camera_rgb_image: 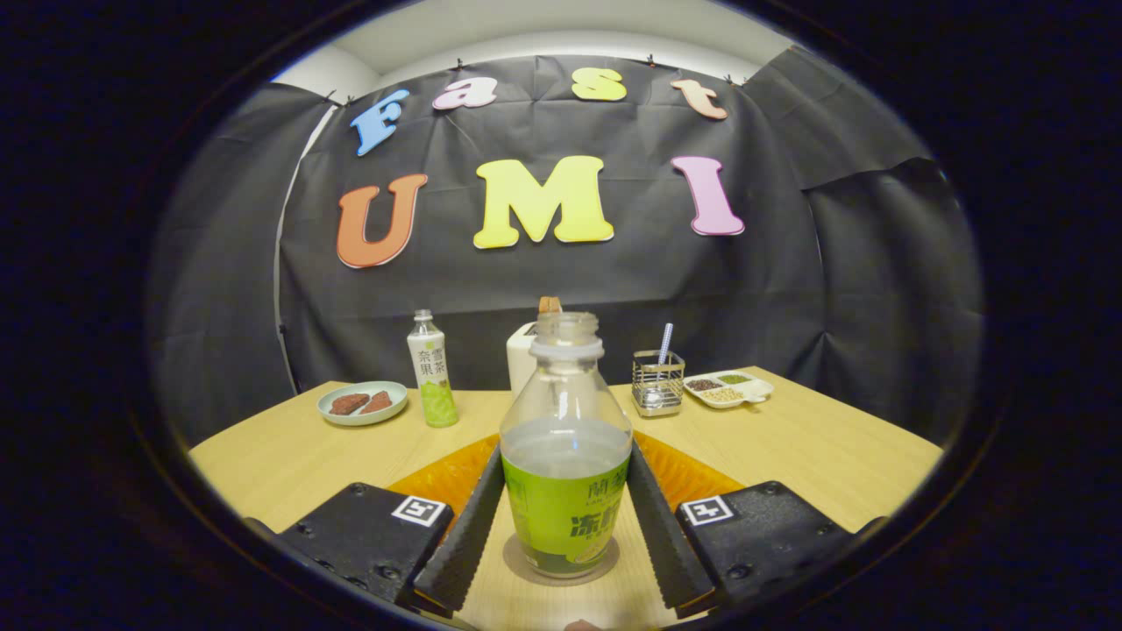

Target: Take the bottle from table, then pour the juice into the cup, finally place the bottle on the coaster

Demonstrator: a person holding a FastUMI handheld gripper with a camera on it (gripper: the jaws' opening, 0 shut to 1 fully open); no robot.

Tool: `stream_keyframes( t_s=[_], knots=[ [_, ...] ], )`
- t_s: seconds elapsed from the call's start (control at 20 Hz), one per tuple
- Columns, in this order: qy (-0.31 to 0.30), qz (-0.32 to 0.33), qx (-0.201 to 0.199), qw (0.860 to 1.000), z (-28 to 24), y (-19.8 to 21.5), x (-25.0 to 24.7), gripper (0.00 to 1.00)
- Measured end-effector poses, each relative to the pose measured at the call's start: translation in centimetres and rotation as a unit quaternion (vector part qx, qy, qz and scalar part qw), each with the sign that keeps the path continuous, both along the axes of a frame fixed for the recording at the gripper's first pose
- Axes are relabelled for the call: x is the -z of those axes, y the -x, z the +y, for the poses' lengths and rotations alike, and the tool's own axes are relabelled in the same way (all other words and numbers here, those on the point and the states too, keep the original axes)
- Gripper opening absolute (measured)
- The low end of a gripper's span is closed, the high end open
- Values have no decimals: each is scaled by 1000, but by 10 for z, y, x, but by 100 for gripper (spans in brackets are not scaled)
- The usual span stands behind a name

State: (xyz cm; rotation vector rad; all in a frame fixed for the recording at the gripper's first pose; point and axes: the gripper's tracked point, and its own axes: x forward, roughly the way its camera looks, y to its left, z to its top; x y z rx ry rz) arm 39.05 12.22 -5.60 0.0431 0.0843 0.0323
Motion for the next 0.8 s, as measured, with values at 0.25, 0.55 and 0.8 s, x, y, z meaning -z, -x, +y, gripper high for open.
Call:
stream_keyframes(
  t_s=[0.25, 0.55, 0.8],
  knots=[
    [19, -1, -16, 1000, 6, 3, 1, 83],
    [23, -16, -13, 1000, 4, 23, -12, 100],
    [24, -16, -18, 999, 3, 58, -29, 100]
  ],
)
